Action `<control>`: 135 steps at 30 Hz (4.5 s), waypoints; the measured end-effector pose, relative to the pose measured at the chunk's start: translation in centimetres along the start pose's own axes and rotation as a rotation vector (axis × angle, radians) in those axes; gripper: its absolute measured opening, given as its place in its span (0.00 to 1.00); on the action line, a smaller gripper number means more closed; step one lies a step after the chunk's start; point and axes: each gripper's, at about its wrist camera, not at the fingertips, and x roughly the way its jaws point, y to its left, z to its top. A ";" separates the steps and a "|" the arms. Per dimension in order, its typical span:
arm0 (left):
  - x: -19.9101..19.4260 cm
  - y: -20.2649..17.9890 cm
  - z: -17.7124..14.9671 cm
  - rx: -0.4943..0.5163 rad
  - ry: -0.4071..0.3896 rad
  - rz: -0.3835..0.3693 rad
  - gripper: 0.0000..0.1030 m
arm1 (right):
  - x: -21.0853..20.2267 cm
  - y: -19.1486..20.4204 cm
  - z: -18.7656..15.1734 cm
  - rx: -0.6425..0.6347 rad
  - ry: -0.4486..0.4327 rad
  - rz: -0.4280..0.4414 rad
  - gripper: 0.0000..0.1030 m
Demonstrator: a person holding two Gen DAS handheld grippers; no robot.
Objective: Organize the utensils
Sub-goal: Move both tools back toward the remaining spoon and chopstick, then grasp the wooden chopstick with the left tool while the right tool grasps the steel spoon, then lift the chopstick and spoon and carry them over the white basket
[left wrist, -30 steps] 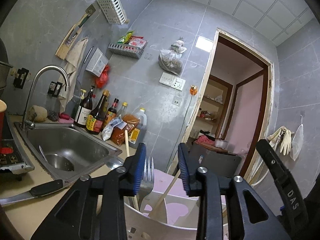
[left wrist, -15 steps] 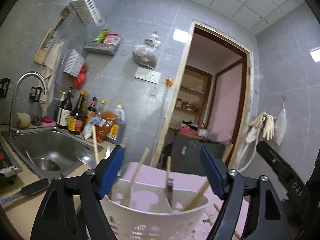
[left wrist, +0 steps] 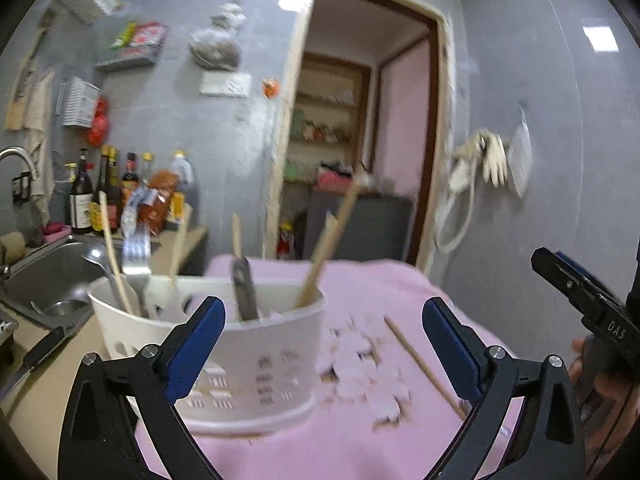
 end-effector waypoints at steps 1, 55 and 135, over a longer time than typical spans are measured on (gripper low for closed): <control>0.3 -0.4 -0.3 0.008 0.022 -0.007 0.94 | -0.1 -0.3 -0.3 -0.006 0.021 -0.006 1.00; 18.2 -7.9 -5.3 -0.044 0.732 -0.174 0.34 | 8.9 -7.8 -8.7 -0.149 0.721 0.028 0.32; -2.8 4.8 8.8 -0.177 -0.313 0.076 0.04 | 6.7 7.2 6.3 0.046 -0.161 0.256 0.31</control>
